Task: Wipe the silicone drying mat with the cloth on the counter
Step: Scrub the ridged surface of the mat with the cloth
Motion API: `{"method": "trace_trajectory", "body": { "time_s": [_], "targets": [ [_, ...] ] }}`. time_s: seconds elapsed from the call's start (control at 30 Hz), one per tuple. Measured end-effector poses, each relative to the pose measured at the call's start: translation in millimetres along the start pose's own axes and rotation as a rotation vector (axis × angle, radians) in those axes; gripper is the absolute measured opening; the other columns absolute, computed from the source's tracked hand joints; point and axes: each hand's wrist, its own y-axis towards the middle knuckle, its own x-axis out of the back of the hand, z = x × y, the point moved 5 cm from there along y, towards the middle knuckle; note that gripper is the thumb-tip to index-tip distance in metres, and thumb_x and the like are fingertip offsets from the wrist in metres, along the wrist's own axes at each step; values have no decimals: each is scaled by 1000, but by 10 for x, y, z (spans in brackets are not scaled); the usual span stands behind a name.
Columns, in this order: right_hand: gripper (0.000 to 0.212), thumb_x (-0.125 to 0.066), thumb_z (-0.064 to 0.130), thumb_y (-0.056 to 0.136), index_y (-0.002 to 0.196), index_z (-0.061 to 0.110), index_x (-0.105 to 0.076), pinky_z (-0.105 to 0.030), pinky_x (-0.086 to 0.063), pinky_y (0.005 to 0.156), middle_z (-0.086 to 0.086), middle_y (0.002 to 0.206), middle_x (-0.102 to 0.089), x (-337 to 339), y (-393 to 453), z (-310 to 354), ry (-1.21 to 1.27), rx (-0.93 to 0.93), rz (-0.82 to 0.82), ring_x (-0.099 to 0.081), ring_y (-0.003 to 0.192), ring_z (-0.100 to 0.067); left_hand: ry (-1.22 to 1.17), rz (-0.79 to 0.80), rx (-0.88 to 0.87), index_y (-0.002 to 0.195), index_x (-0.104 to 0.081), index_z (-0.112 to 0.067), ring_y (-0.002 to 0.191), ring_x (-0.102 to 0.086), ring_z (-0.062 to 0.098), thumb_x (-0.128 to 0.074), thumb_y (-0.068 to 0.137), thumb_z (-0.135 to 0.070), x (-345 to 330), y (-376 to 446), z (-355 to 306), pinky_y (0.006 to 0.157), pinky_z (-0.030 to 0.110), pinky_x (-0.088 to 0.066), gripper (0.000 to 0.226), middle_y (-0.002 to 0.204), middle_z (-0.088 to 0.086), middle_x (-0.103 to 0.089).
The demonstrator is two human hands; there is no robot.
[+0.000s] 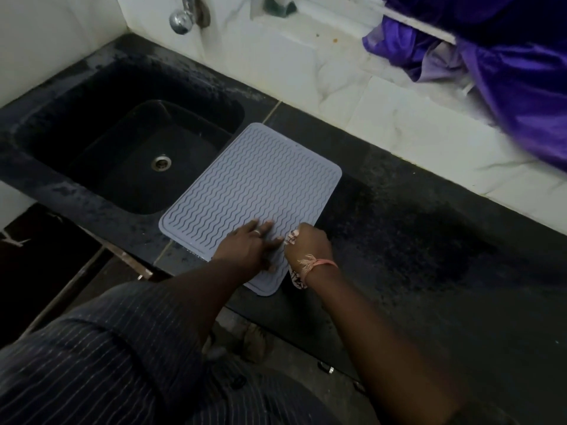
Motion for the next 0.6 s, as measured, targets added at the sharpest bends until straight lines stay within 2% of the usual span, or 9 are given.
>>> {"method": "trace_trajectory", "body": {
  "time_s": [0.07, 0.2, 0.33, 0.43, 0.53, 0.6],
  "targets": [
    [20, -63, 25, 91, 101, 7, -63, -32, -52, 70, -17, 104, -68, -53, -57, -8, -13, 15, 15, -67, 93, -34, 1, -18, 8, 159, -22, -46, 158, -5, 28, -57, 98, -53, -6, -10, -8, 121, 49, -28, 71, 173, -4, -3],
    [18, -67, 29, 88, 94, 11, -65, -25, -42, 65, -14, 100, -69, -179, -188, 25, 0, 25, 86, -68, 92, -32, -20, -2, 30, 158, -24, -47, 158, -5, 28, -60, 98, -48, -25, -7, -4, 121, 50, -28, 70, 173, -5, -3],
    [22, -70, 25, 88, 97, 5, -70, -26, -46, 67, -14, 99, -72, -81, -100, -24, 96, -88, 159, -70, 94, -30, -30, 17, -3, 160, -19, -45, 158, 0, 28, -62, 97, -45, -16, -47, 9, 123, 49, -21, 76, 173, -4, 1],
    [17, -71, 20, 87, 92, 4, -70, -27, -49, 69, -12, 93, -72, 44, -44, -27, 96, -85, 102, -70, 93, -29, -26, 16, -47, 160, -19, -45, 158, -2, 27, -66, 94, -49, -32, -162, 90, 125, 47, -20, 82, 173, -3, 0],
    [22, -71, 23, 86, 99, 5, -68, -29, -54, 77, -16, 102, -71, -55, -162, 7, 36, -69, 78, -69, 97, -33, -30, 11, -56, 159, -22, -47, 158, -4, 25, -62, 93, -58, -57, -288, 160, 124, 45, -21, 77, 172, -5, -4],
    [20, -66, 24, 88, 100, 7, -64, -30, -53, 76, -18, 105, -69, -161, -271, 72, -35, -35, 55, -67, 98, -36, -21, 14, -25, 160, -19, -47, 158, -2, 25, -58, 96, -58, -74, -359, 162, 123, 46, -23, 76, 172, -6, -2]
  ]
}}
